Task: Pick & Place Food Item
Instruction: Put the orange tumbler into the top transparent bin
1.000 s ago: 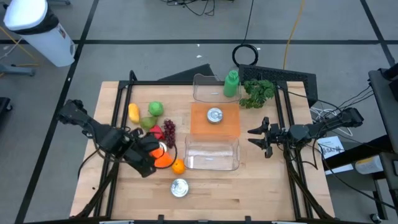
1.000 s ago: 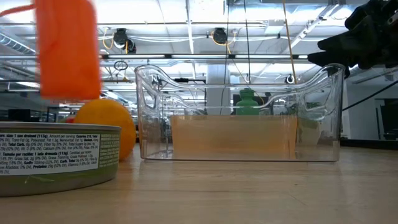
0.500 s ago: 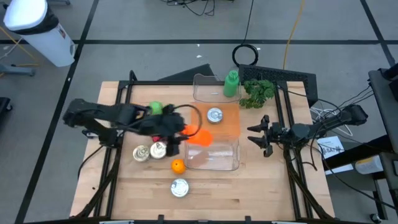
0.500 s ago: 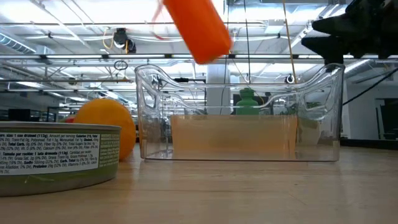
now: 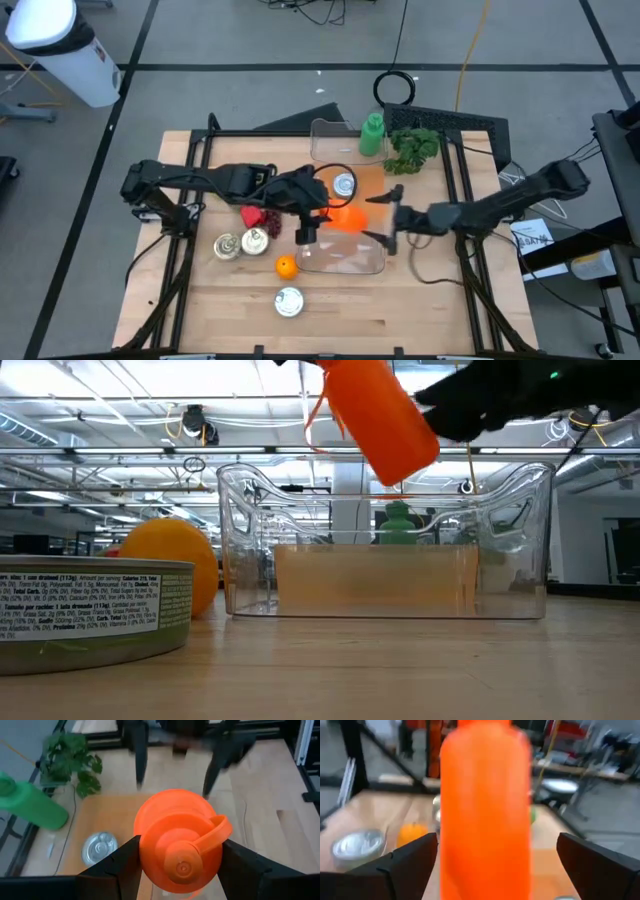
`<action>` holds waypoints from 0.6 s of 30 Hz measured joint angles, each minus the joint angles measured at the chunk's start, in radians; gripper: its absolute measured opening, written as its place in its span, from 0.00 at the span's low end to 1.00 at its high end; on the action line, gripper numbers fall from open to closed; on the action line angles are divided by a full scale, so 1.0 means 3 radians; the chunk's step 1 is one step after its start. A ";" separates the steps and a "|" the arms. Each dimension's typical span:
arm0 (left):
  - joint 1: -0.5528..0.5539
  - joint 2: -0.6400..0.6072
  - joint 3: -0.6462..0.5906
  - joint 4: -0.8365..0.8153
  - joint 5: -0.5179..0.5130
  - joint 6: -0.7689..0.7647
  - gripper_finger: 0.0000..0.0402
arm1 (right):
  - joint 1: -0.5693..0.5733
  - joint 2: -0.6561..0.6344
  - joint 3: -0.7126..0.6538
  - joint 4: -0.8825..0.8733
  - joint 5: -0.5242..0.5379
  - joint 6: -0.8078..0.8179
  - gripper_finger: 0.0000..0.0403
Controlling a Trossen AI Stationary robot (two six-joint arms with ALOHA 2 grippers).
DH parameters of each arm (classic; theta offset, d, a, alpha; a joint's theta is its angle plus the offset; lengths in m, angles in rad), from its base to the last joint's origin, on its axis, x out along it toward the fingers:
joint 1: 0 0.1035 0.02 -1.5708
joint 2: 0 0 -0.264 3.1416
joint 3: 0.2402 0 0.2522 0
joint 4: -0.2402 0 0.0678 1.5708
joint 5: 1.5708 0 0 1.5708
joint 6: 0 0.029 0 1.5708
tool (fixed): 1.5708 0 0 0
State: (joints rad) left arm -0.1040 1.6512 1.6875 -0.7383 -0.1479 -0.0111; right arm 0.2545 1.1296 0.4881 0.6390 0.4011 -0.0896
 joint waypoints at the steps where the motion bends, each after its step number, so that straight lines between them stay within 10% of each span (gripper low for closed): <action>1: 0.0000 -0.0001 0.0000 -0.0025 -0.0001 0.0027 0.54 | -0.0029 0.0135 0.0070 -0.0016 -0.0086 0.0018 0.96; 12: -0.0047 -0.0027 -0.0003 0.0062 -0.0020 0.0131 0.54 | -0.0137 0.0867 0.0543 0.0048 -0.0040 0.0083 0.89; 18: -0.0076 -0.0176 -0.0003 0.0158 -0.0024 0.0122 0.84 | -0.0121 0.0823 0.0533 0.0059 -0.0039 0.0182 0.67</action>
State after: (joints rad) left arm -0.1268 1.5984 1.6867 -0.6909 -0.1549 0.0254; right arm 0.2181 1.3766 0.6480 0.6569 0.3894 -0.0348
